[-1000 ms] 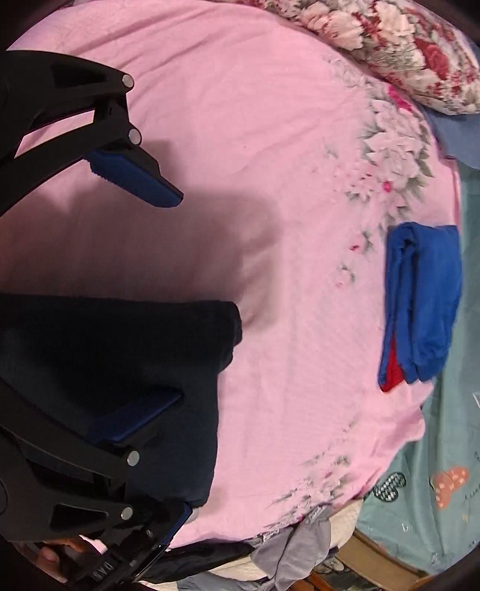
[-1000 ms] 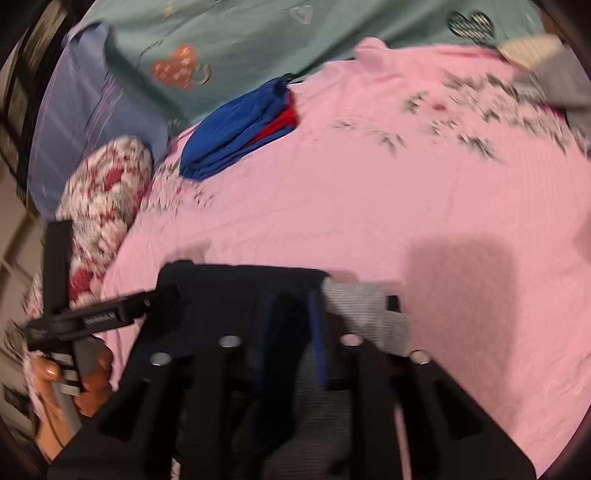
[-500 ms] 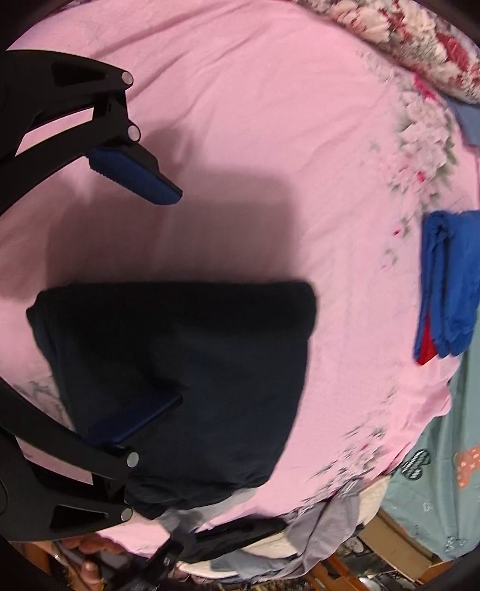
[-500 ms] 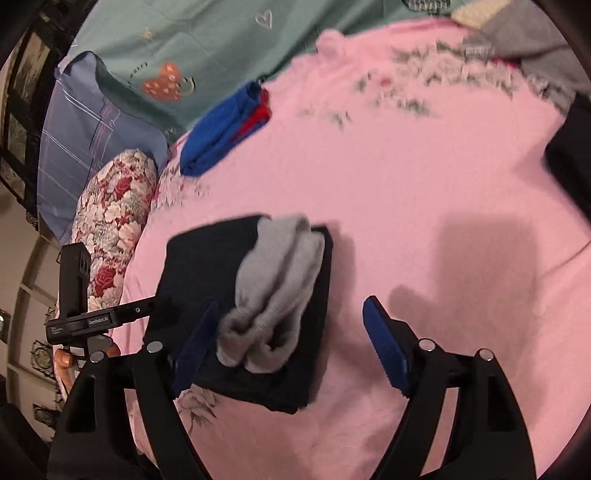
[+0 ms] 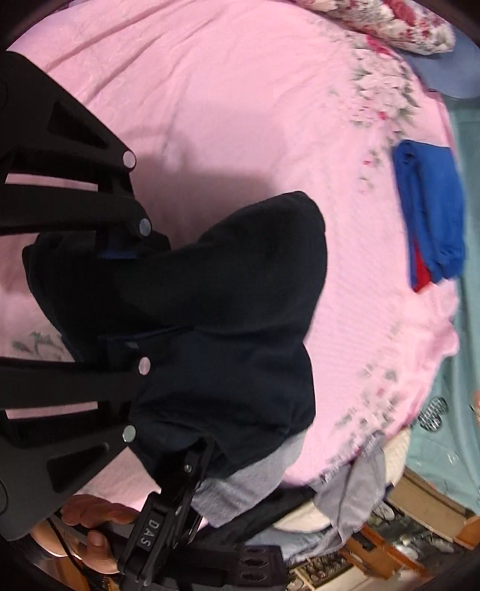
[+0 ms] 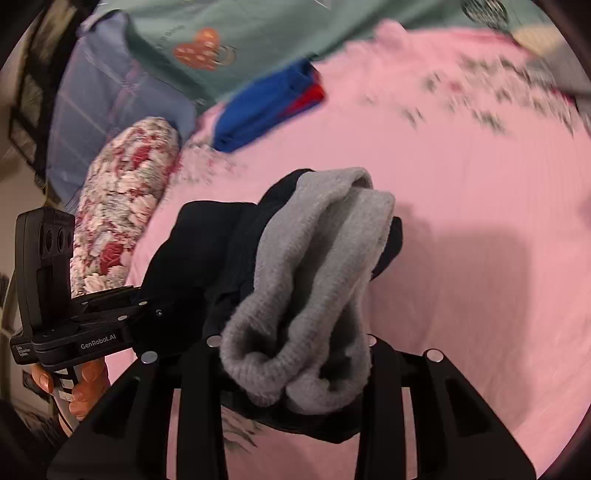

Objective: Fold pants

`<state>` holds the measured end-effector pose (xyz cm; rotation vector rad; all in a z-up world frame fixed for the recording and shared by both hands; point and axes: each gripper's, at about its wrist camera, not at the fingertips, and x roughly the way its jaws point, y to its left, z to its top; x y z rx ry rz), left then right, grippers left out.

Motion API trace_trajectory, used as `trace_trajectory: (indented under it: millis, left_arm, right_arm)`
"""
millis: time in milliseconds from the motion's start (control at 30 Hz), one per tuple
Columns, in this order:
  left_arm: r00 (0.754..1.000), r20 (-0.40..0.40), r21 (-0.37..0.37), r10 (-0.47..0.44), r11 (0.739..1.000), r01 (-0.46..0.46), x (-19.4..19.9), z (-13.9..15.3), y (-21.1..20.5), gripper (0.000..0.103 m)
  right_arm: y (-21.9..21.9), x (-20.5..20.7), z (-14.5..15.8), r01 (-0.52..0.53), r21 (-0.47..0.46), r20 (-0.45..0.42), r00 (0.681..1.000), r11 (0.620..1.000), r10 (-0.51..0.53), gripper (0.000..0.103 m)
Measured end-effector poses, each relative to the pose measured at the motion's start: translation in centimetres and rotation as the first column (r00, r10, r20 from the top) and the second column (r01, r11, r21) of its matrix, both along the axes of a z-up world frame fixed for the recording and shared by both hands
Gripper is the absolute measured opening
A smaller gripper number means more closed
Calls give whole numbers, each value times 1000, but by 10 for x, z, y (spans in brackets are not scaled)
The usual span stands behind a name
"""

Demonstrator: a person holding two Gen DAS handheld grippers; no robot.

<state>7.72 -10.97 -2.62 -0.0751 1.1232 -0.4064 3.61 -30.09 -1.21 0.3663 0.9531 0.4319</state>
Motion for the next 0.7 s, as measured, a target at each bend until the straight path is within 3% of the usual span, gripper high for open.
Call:
trace_trajectory:
  millis: [200,300,400,500,600,667,700]
  left_arm:
    - [973,216,-56,75,996,-64,15,75,29,26]
    - [947,292,-78,133,990,-115,41,106,42,26]
    - [885,419,-80,204,979,-188,80,136,49,27]
    - [843,472,-95,259,965,-243,122,147,58,28]
    - [833,459,-113,309,950,-290,175,137,66,28]
    - [830,447,-105,333,941,-321,207,120,68,28]
    - [831,440,-88,339,938,-336,224,107,69,29]
  right_arm:
    - [30,33,80,-24,-75,258,965,997,43,34]
    - [49,66,113,-23,-113,414,908,993,68,34]
    - [65,114,134,5,-139,540,839,990,71,34]
    - [73,164,135,24,-148,593,802,989,69,34]
    - [81,212,118,48,-178,620,781,983,74,34]
    - [86,243,98,54,-216,615,783,975,94,35]
    - [88,259,86,55,-232,592,800,971,96,35]
